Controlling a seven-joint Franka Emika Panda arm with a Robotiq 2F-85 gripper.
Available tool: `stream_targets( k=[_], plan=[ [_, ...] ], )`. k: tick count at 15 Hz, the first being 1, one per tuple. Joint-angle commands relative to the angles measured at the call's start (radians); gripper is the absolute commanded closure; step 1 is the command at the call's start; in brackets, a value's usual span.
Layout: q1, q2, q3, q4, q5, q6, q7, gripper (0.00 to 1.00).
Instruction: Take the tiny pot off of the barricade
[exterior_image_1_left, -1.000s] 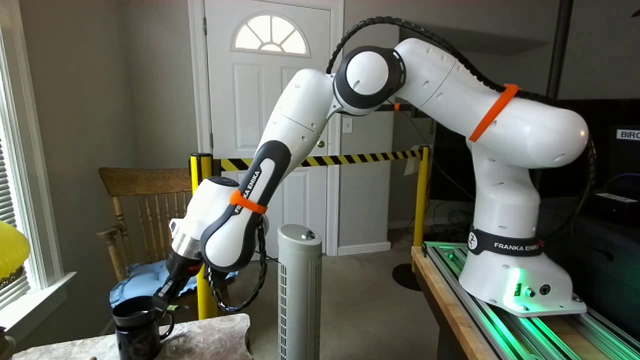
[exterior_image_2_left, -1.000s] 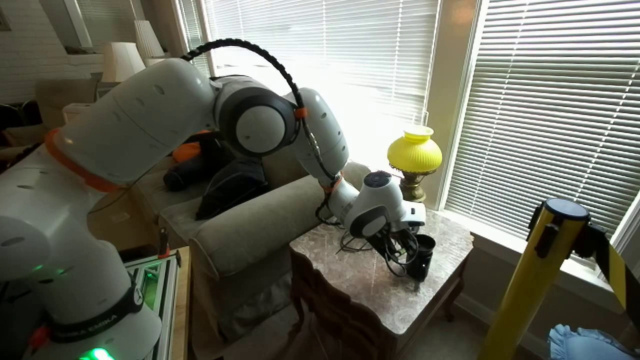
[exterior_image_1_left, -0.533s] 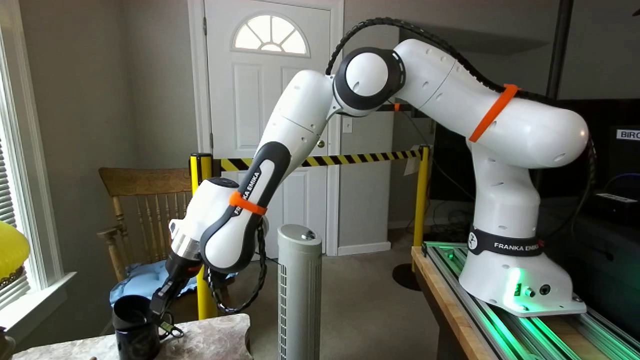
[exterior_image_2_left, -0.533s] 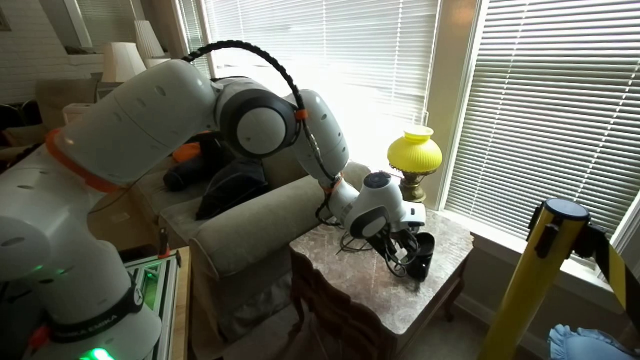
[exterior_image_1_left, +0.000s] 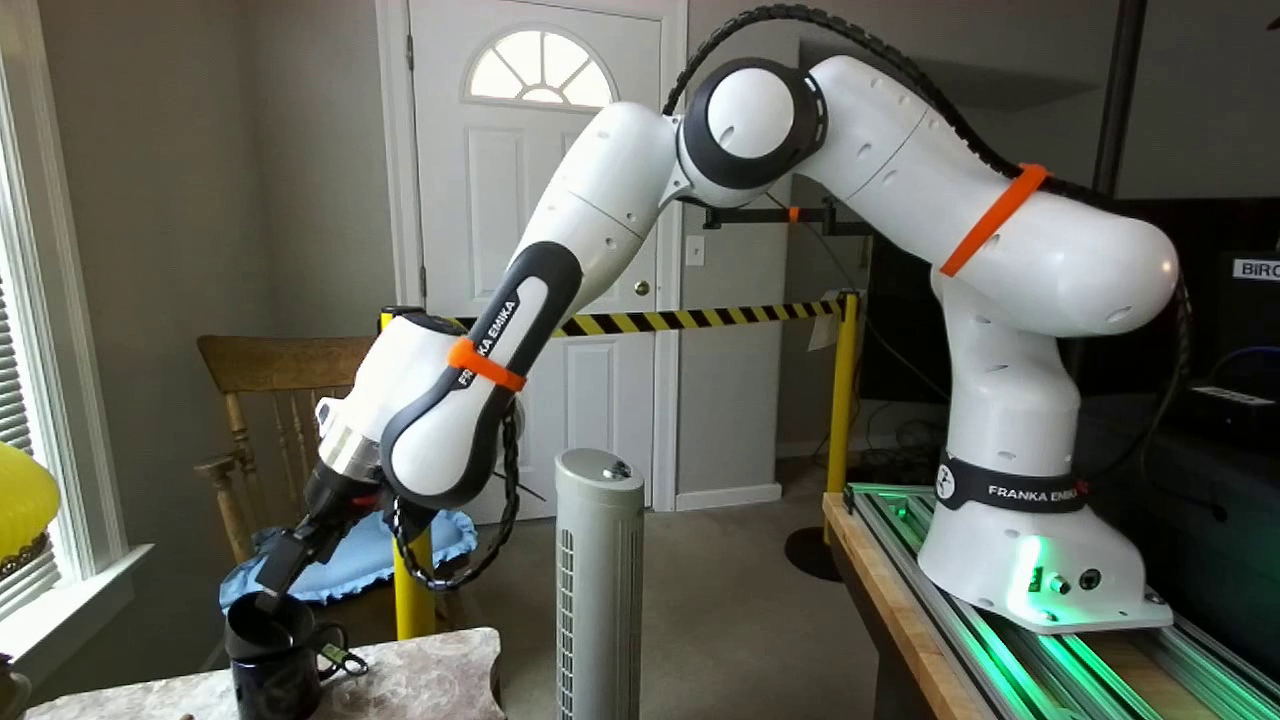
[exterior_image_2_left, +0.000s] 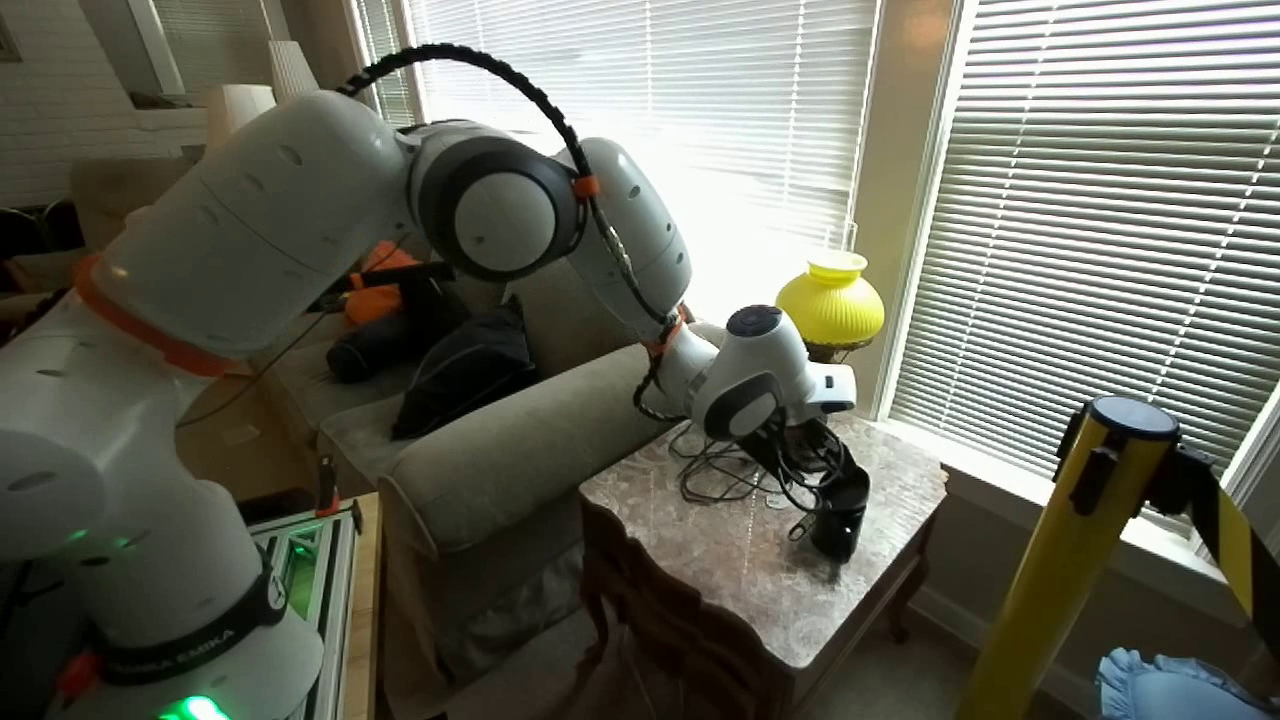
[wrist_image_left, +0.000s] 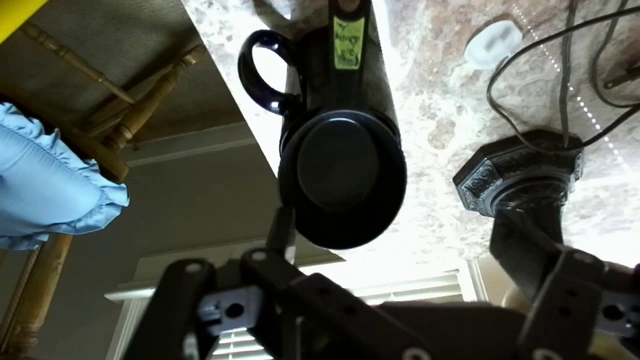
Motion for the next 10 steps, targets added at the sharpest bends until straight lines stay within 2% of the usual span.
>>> stream_targets(
  k=[1,5,7,8,10],
  plan=[
    [0.006,-0.169,0.006,-0.129,0.011,-0.183,0.021,0.0],
    [-0.074,-0.342,0.118,-0.195,0.066,-0.483,-0.041,0.0],
    [-0.073,-0.411,0.115,-0.203,0.083,-0.646,0.003,0.0],
    [-0.039,-0.442,0.076,-0.201,0.089,-0.727,0.035,0.0],
    [-0.016,-0.497,0.043,-0.212,0.069,-0.829,0.089,0.0]
  ],
)
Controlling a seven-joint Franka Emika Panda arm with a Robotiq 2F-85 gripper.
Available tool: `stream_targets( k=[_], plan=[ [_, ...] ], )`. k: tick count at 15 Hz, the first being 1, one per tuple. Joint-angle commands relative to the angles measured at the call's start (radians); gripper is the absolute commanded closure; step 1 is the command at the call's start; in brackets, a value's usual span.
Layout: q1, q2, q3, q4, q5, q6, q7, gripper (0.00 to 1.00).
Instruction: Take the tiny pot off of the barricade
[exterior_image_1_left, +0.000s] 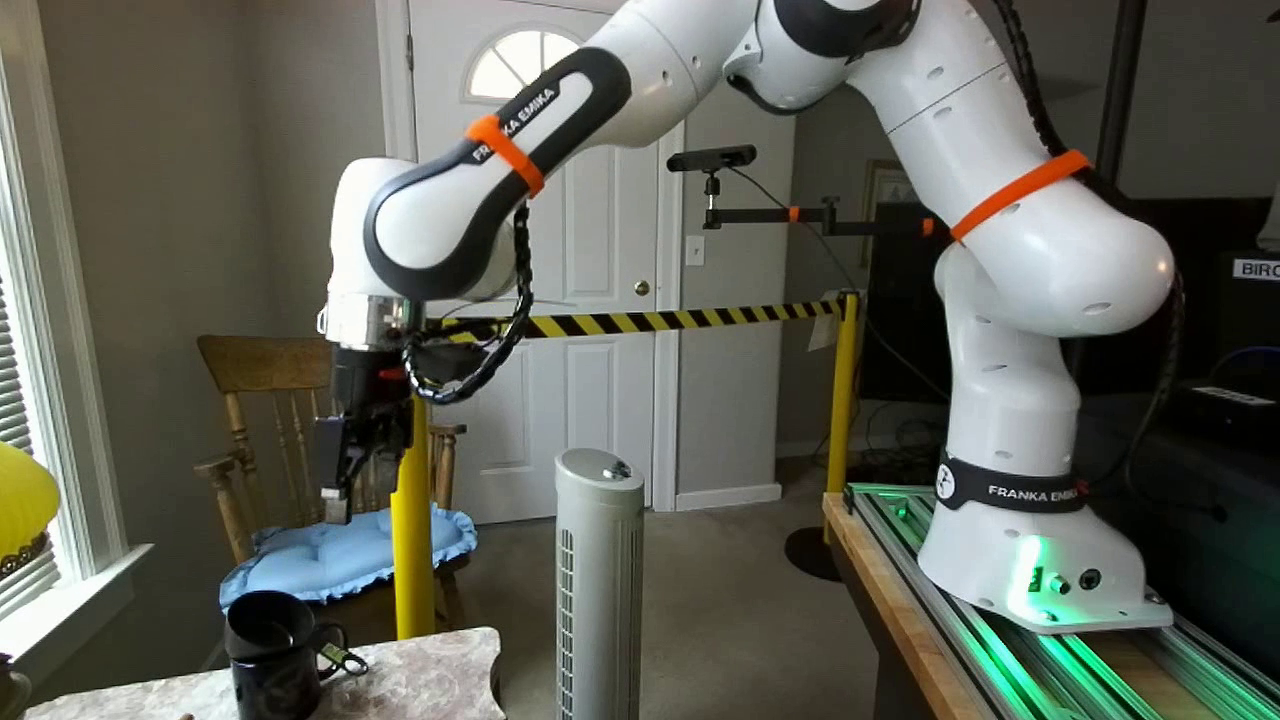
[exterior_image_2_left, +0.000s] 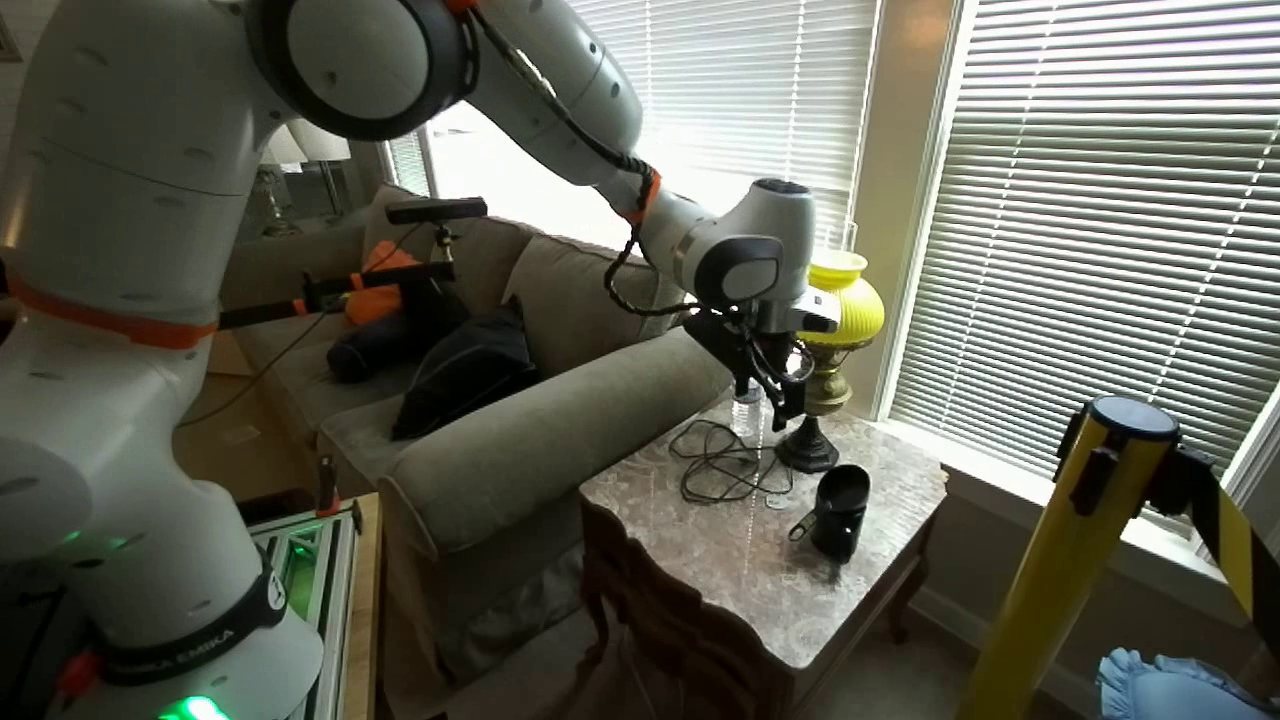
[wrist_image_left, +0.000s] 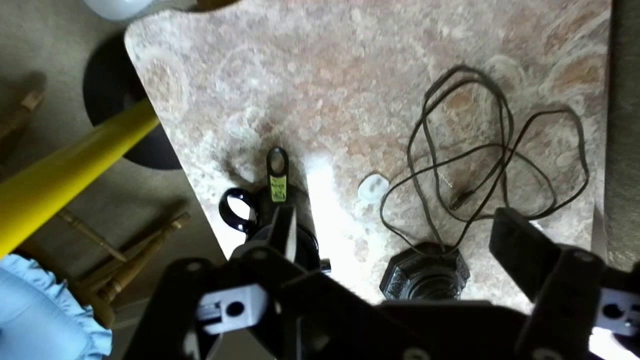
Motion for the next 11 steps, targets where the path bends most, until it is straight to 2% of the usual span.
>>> stream_targets(
  k=[1,5,6,7,11],
  plan=[
    [0.034,-0.122,-0.051,-0.067,0.006,-0.182,0.073,0.0],
    [0.058,-0.211,-0.086,-0.104,-0.043,-0.278,0.126,0.0],
    [0.038,-0.237,-0.064,-0.135,0.0,-0.207,0.042,0.0],
    [0.046,-0.169,-0.076,-0.057,-0.012,-0.249,0.078,0.0],
    [0.045,-0.217,-0.073,-0.092,-0.01,-0.241,0.057,0.0]
  ],
)
